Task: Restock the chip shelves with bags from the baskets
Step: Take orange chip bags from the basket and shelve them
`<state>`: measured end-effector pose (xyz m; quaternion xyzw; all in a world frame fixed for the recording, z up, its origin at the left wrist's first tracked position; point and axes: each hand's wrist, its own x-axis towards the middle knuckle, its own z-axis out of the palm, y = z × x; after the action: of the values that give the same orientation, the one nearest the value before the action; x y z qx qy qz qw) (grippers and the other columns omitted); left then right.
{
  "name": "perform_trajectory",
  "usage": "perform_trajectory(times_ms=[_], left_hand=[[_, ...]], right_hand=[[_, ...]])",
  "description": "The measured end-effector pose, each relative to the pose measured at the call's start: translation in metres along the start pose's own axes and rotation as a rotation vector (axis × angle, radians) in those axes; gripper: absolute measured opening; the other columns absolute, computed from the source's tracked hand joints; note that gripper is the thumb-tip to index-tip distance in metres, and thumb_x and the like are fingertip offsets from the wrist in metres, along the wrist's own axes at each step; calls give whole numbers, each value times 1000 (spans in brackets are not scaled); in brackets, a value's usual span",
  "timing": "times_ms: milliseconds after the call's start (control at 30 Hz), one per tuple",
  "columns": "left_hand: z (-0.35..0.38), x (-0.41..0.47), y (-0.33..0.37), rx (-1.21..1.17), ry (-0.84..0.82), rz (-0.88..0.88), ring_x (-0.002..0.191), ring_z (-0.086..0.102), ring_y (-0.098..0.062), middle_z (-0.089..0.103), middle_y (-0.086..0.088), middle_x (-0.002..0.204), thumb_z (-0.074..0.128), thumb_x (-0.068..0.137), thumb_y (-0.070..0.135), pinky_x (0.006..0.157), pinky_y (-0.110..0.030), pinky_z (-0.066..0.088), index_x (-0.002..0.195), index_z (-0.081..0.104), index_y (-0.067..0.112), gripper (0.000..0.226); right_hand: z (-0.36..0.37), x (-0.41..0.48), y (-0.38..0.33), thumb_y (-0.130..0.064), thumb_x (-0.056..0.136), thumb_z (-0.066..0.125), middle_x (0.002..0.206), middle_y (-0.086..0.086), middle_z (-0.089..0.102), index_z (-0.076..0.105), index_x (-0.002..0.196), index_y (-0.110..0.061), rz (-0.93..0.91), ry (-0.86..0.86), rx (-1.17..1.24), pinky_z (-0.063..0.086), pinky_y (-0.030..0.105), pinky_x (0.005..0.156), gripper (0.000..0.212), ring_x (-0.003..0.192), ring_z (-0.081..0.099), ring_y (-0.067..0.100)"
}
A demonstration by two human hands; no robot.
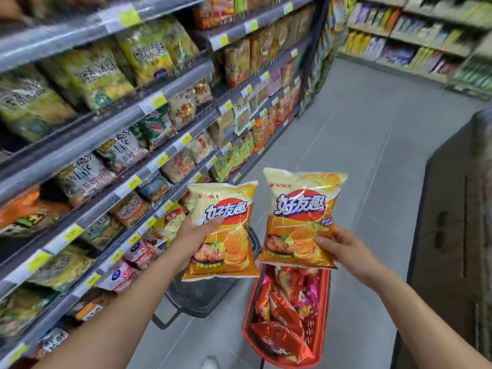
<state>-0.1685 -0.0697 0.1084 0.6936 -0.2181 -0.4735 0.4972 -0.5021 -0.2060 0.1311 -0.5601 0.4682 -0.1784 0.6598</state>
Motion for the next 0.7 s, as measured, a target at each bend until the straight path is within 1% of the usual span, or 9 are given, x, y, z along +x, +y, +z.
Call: perform_trajectory(times_ms=[133, 167, 233, 267, 300, 433, 567, 633, 700], left_hand=[[-7, -41, 44, -12, 21, 107, 109, 73, -19, 78, 6, 116, 87, 74, 56, 102, -49, 55, 128, 65, 30, 64], [-8, -51, 53, -22, 37, 130, 107, 74, -18, 78, 5, 115, 87, 78, 52, 99, -45, 58, 127, 66, 29, 58], [-11, -76, 69, -33, 84, 173, 98, 74, -9, 78, 5, 112, 82, 88, 38, 81, -27, 60, 121, 66, 28, 38], [-13, -87, 77, -26, 112, 199, 96, 73, -7, 77, 5, 111, 79, 91, 34, 74, -22, 57, 118, 67, 28, 30], [-17, -98, 82, -16, 139, 217, 98, 72, -9, 76, 7, 110, 79, 91, 33, 72, -22, 55, 116, 67, 29, 27], [-41, -140, 94, -40, 204, 270, 108, 72, -19, 77, 6, 112, 82, 84, 48, 90, -38, 57, 120, 66, 32, 42], [-71, -184, 99, -65, 273, 329, 109, 73, -21, 78, 6, 115, 86, 69, 66, 100, -52, 56, 122, 66, 37, 65], [-88, -204, 100, -89, 313, 354, 109, 73, -21, 78, 6, 115, 87, 68, 64, 101, -52, 56, 124, 66, 35, 67], [-104, -227, 101, -100, 368, 376, 109, 72, -19, 78, 5, 114, 87, 77, 54, 98, -44, 57, 125, 66, 32, 57]], right_hand=[[0, -31, -48, -1, 97, 58, 101, 3, 77, 66, 116, -10, -65, -42, 13, 61, 25, 73, 22, 84, 74, 14], [1, -38, -59, -4, 94, 61, 103, 3, 77, 66, 116, -11, -85, -55, 19, 61, 26, 74, 23, 86, 75, 15], [5, -52, -79, -15, 87, 66, 109, 5, 77, 67, 119, -14, -112, -92, 23, 62, 29, 77, 32, 92, 75, 18], [8, -58, -89, -18, 86, 66, 113, 5, 77, 66, 121, -14, -126, -112, 17, 62, 31, 80, 36, 95, 75, 20], [11, -64, -98, -20, 87, 66, 116, 5, 76, 66, 124, -15, -138, -133, 4, 62, 32, 82, 37, 98, 75, 22], [31, -79, -131, -10, 99, 60, 118, 6, 76, 64, 127, -16, -182, -221, -27, 62, 32, 82, 29, 100, 75, 24], [64, -89, -159, -8, 100, 59, 120, 7, 75, 63, 129, -16, -209, -299, -47, 62, 31, 81, 30, 101, 75, 24], [84, -93, -170, -7, 100, 59, 122, 9, 74, 62, 130, -15, -228, -352, -75, 62, 32, 83, 31, 101, 75, 24], [107, -97, -180, -5, 100, 58, 119, 9, 75, 62, 128, -12, -245, -396, -93, 63, 31, 79, 30, 96, 75, 21]])
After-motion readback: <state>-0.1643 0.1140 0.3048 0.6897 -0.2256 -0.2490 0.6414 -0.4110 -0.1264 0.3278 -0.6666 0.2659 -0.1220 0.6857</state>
